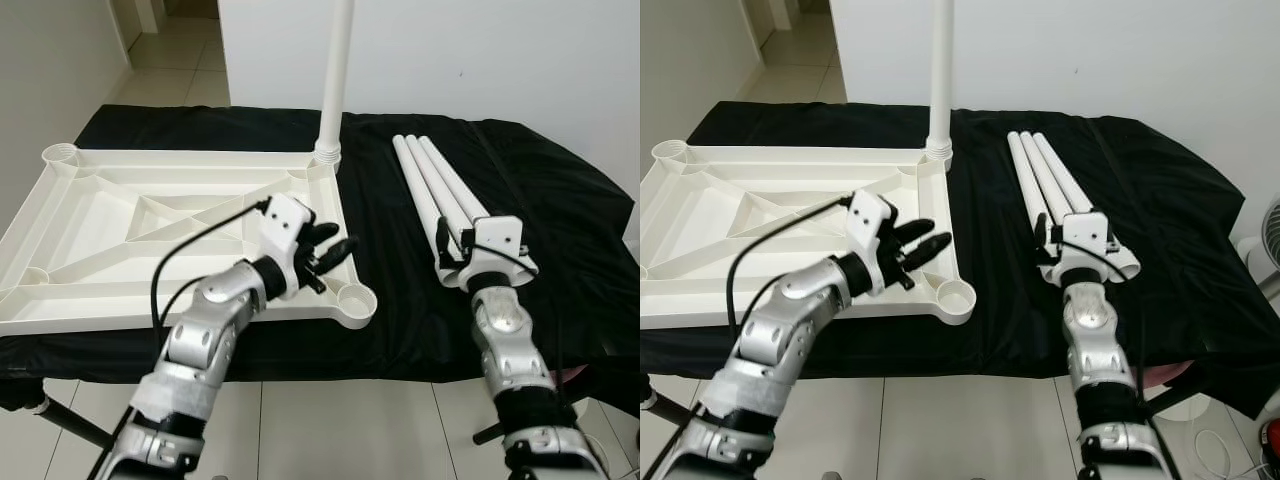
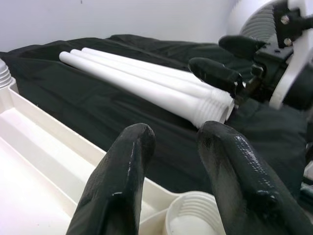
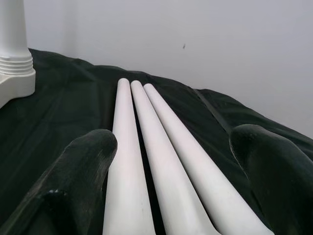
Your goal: Building children table
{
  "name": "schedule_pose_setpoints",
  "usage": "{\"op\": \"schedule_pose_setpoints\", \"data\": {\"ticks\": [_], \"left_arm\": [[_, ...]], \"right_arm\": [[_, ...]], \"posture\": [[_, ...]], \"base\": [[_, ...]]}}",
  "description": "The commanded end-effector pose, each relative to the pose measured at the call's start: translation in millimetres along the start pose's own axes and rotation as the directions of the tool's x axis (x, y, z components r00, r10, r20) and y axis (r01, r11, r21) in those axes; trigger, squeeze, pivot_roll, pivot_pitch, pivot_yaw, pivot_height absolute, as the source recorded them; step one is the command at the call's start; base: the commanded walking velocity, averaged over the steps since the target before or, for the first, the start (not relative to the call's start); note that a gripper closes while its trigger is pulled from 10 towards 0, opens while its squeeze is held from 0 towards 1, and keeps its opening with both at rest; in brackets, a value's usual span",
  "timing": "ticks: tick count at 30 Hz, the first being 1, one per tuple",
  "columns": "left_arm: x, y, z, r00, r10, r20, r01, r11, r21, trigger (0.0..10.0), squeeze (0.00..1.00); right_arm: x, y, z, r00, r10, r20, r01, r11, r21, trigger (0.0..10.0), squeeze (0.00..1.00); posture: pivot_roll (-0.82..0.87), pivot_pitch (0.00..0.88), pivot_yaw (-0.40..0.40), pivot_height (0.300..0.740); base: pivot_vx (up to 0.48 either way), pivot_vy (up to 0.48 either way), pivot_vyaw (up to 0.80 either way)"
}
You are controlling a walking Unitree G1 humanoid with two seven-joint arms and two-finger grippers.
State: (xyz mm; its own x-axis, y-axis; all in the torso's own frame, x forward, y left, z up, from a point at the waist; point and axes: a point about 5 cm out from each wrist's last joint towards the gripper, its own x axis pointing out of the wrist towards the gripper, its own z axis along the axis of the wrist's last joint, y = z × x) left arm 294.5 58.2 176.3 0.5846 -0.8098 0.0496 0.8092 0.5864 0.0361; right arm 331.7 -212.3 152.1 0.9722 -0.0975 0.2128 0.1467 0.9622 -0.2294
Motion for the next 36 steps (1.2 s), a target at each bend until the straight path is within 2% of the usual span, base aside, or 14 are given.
{"op": "schedule_pose_setpoints", "data": {"ticks": [1, 3, 7, 17, 25, 36], "left_arm": [[0.7, -2.9, 0, 1.0, 0.023, -0.003, -0.022, 0.999, 0.023, 10.0, 0.0], [2.1, -13.0, -3, 1.0, 0.0, -0.016, 0.0, 0.999, 0.044, 10.0, 0.0], [3.1, -23.6, -5, 0.999, -0.025, -0.034, 0.027, 0.997, 0.071, 10.0, 0.0], [3.2, -28.7, -4, 0.999, -0.022, -0.039, 0.025, 0.997, 0.076, 10.0, 0.0], [1.6, -29.6, -4, 0.999, -0.011, -0.047, 0.015, 0.996, 0.089, 10.0, 0.0], [4.1, -30.3, -3, 0.999, -0.003, -0.042, 0.007, 0.996, 0.092, 10.0, 0.0]], "right_arm": [[0.4, -2.7, -6, 0.999, -0.006, -0.04, 0.006, 1.0, -0.005, 10.0, 0.0], [2.6, -3.0, -8, 0.998, 0.019, -0.065, -0.017, 1.0, 0.024, 10.0, 0.0], [2.9, -1.2, -13, 0.993, 0.064, -0.098, -0.056, 0.995, 0.084, 10.0, 0.0], [-2.0, -0.1, -33, 0.978, 0.091, -0.189, -0.057, 0.982, 0.181, 10.0, 0.0], [-7.8, 6.3, -50, 0.951, 0.155, -0.267, -0.105, 0.975, 0.195, 10.0, 0.0], [-0.1, 14.1, -49, 0.943, 0.205, -0.262, -0.156, 0.968, 0.195, 10.0, 0.0]], "posture": [[-0.08, 0.0, -0.043, 0.74], [-0.07, 0.0, -0.042, 0.74], [-0.07, 0.0, -0.043, 0.74], [-0.06, 0.0, -0.043, 0.74], [-0.05, 0.0, -0.045, 0.74], [-0.05, 0.0, -0.041, 0.74]], "base": [[0.0, 0.0, 0.0], [0.0, 0.0, 0.0], [0.0, 0.0, 0.0], [0.0, 0.0, 0.0], [0.0, 0.0, 0.0], [0.0, 0.0, 0.0]]}}
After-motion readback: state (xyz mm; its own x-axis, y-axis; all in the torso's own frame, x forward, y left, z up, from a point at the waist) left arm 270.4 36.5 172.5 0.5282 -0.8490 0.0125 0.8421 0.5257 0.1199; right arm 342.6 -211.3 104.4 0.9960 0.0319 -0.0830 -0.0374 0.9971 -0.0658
